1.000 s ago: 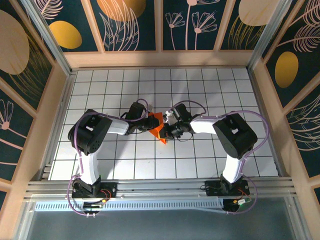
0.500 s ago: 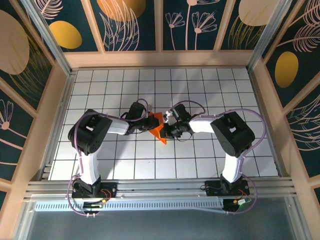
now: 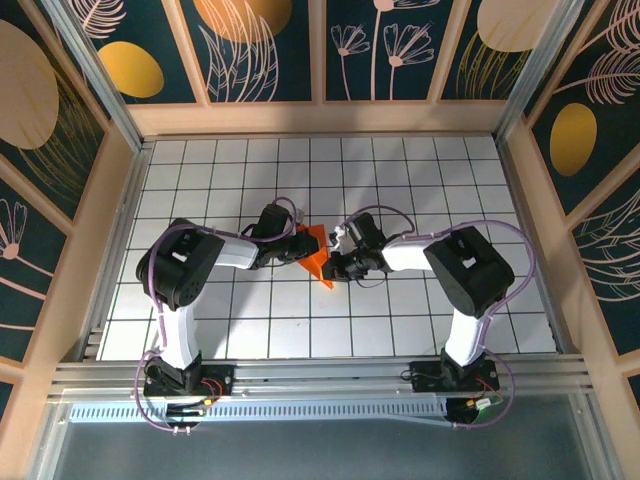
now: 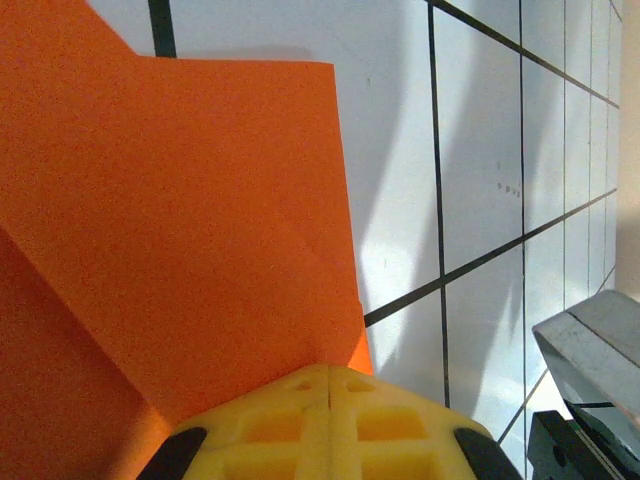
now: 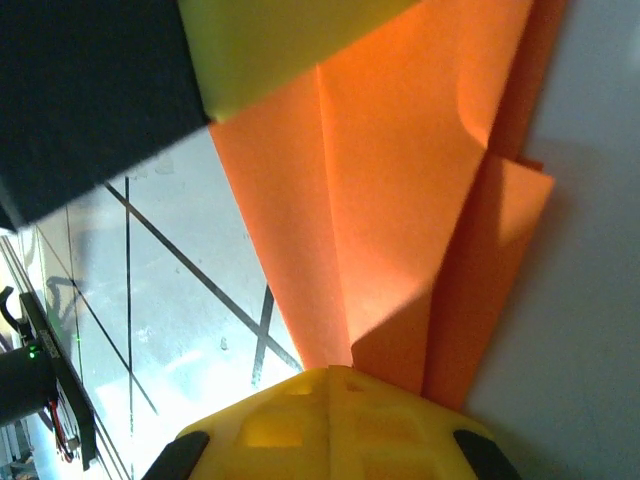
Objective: Fold a paper plane with a square sheet of paper (fold left side to right side)
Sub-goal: Fourth fold the wing at the center of the table.
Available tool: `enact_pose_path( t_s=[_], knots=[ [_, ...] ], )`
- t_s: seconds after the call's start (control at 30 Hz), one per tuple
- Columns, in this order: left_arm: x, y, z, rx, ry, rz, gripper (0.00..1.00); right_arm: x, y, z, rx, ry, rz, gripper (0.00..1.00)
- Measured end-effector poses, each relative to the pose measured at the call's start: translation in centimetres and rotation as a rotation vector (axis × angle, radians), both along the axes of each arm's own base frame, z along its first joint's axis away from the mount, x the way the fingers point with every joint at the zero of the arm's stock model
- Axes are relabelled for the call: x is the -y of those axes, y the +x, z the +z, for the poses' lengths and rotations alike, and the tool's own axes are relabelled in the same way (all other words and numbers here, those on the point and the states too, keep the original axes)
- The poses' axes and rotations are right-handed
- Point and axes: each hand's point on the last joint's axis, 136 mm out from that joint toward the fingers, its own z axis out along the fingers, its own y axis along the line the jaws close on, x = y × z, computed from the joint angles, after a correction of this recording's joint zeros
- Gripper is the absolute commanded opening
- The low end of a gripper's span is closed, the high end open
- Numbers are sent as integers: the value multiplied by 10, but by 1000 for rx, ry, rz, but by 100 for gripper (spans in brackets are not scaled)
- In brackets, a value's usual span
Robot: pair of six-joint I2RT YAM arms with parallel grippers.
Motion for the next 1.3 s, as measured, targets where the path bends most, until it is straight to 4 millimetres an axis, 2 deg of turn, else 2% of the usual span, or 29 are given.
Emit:
enact_pose_path(
  t_s=[1.07, 1.3],
  knots=[
    [-2, 1, 0, -23, -15, 16, 0, 20, -30, -2, -47, -20, 8, 0],
    [-5, 5, 0, -18, -15, 27, 0, 30, -41, 8, -94, -43, 11, 0]
  ],
)
